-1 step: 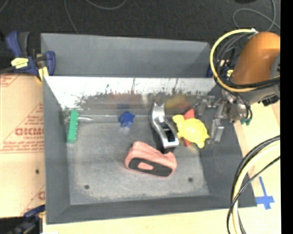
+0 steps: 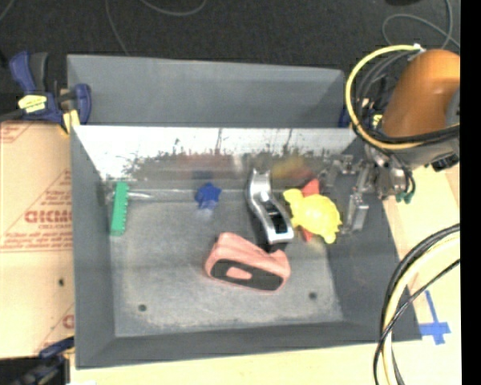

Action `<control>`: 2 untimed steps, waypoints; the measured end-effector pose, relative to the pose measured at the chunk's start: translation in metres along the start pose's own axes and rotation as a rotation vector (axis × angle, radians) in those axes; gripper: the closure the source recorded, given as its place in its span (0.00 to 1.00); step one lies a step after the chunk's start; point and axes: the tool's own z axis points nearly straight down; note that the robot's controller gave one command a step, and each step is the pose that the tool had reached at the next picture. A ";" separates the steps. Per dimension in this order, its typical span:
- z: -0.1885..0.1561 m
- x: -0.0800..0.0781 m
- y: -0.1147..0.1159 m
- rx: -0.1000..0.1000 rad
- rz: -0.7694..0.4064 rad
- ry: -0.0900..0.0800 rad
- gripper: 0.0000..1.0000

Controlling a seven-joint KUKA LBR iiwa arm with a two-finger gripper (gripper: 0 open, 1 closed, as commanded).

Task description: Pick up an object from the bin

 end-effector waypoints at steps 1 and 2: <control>0.057 -0.021 0.014 0.000 0.053 -0.005 0.00; 0.092 -0.022 0.027 -0.001 0.136 -0.002 0.00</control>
Offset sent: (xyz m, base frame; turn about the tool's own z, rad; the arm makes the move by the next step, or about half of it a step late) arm 0.0221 0.0273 -0.0915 0.1373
